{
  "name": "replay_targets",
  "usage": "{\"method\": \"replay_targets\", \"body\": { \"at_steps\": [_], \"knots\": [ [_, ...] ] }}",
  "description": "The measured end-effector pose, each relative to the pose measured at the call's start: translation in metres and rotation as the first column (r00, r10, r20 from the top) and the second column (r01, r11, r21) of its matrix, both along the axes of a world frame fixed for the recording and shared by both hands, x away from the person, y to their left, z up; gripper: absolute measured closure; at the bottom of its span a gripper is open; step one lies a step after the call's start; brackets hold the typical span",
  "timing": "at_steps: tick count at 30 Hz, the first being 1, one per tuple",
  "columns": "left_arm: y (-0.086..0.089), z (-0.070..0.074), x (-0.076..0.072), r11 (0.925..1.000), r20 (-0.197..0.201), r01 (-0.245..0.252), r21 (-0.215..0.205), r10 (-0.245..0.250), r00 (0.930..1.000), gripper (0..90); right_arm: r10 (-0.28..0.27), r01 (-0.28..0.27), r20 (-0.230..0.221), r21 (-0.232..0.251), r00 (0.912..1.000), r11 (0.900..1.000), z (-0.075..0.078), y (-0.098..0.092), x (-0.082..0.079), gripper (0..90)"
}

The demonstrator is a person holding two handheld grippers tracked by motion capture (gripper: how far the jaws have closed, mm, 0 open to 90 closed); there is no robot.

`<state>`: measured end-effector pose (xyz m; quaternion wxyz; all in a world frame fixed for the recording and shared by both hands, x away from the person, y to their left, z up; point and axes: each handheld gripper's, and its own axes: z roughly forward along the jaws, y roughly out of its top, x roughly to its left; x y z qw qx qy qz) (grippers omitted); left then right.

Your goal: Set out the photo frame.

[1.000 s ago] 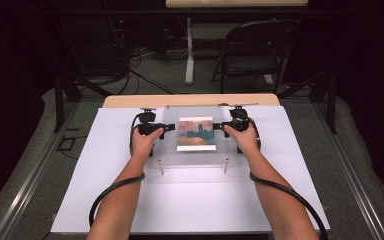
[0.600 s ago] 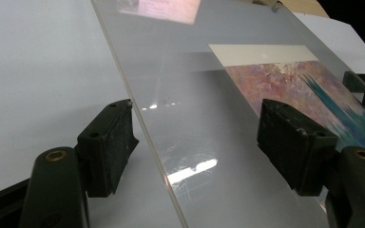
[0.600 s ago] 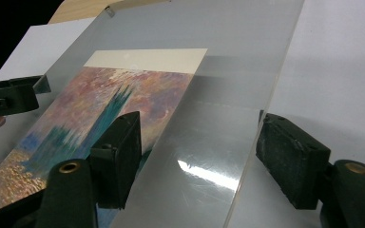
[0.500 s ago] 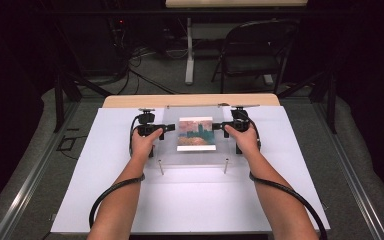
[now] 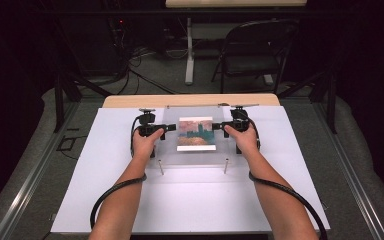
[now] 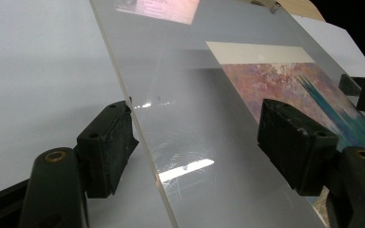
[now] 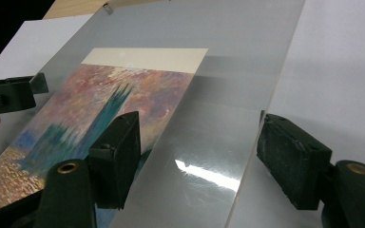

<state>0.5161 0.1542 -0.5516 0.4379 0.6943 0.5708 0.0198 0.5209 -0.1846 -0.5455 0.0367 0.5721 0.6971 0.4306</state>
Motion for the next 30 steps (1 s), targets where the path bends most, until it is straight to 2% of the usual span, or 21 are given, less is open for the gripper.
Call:
{"method": "replay_targets", "body": {
  "at_steps": [8,13,20,21,22,30],
  "knots": [
    [0.000,0.001,-0.001,1.0000,0.011,-0.002,-0.001,0.002,0.9999,28.7,-0.011,0.011,0.000,-0.011,0.9999,1.000,0.002,0.002,-0.001,30.8],
    [0.001,0.004,-0.003,0.9999,0.029,-0.016,-0.003,0.016,0.9994,30.0,-0.006,0.006,0.021,-0.017,0.9998,1.000,0.005,0.002,-0.003,30.8],
    [0.001,0.013,-0.007,0.9997,0.068,-0.020,0.011,0.019,0.9975,30.5,-0.016,0.018,0.066,-0.028,0.9977,0.999,0.014,0.007,-0.008,30.8],
    [0.002,0.014,-0.008,0.9998,0.072,-0.020,0.007,0.020,0.9972,30.7,-0.012,0.015,0.082,-0.034,0.9965,0.999,0.014,0.007,-0.008,30.8],
    [0.002,0.016,-0.009,0.9997,0.077,-0.024,0.002,0.023,0.9967,31.4,-0.011,0.014,0.079,-0.038,0.9968,0.999,0.016,0.007,-0.009,30.8],
    [0.006,0.033,-0.019,0.9997,0.130,-0.026,0.006,0.025,0.9912,36.7,0.002,0.007,0.153,-0.061,0.9883,0.998,0.031,0.009,-0.019,30.8]
  ]
}}
